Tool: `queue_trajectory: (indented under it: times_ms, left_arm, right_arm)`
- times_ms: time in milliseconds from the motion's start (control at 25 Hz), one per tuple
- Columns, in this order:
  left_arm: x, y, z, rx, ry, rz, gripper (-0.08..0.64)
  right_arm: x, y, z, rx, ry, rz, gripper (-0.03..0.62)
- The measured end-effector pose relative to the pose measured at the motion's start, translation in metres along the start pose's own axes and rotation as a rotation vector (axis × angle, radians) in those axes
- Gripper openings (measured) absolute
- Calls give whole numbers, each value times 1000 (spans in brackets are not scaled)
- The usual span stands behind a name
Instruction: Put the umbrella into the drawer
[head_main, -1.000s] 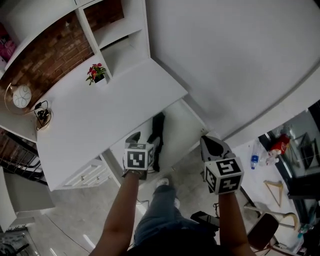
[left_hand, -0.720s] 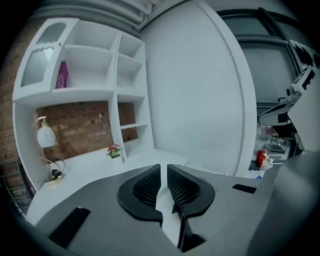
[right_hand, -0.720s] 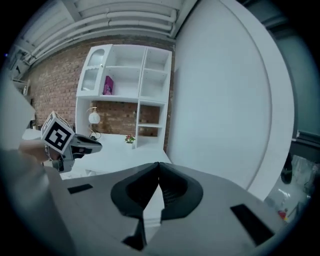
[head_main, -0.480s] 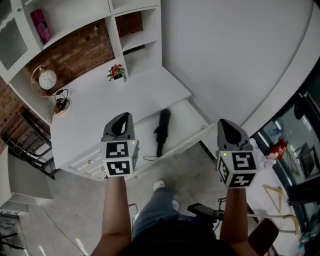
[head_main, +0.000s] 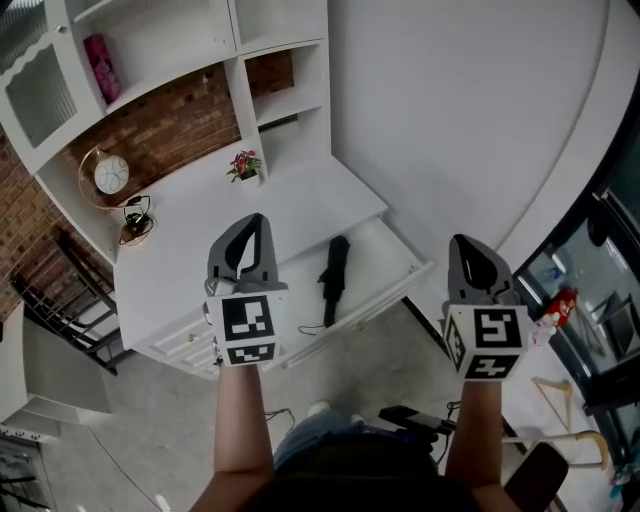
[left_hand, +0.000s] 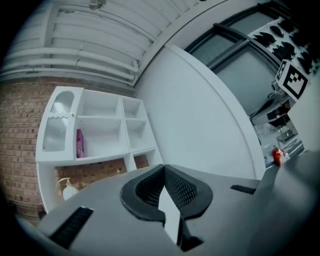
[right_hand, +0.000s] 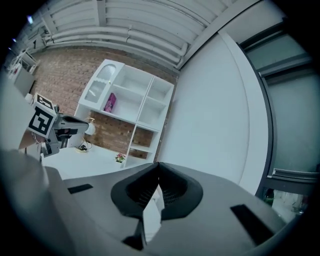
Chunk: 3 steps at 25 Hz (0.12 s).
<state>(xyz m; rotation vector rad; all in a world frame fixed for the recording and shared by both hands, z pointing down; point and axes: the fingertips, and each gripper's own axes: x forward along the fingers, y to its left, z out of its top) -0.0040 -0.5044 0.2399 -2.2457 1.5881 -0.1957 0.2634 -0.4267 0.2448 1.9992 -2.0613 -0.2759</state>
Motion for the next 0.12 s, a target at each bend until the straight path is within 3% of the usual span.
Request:
queue_trajectory:
  times_ms: [120]
  left_arm:
    - [3, 14, 10, -18, -35, 1, 3]
  right_arm:
    - [6, 3, 14, 10, -17, -8, 0]
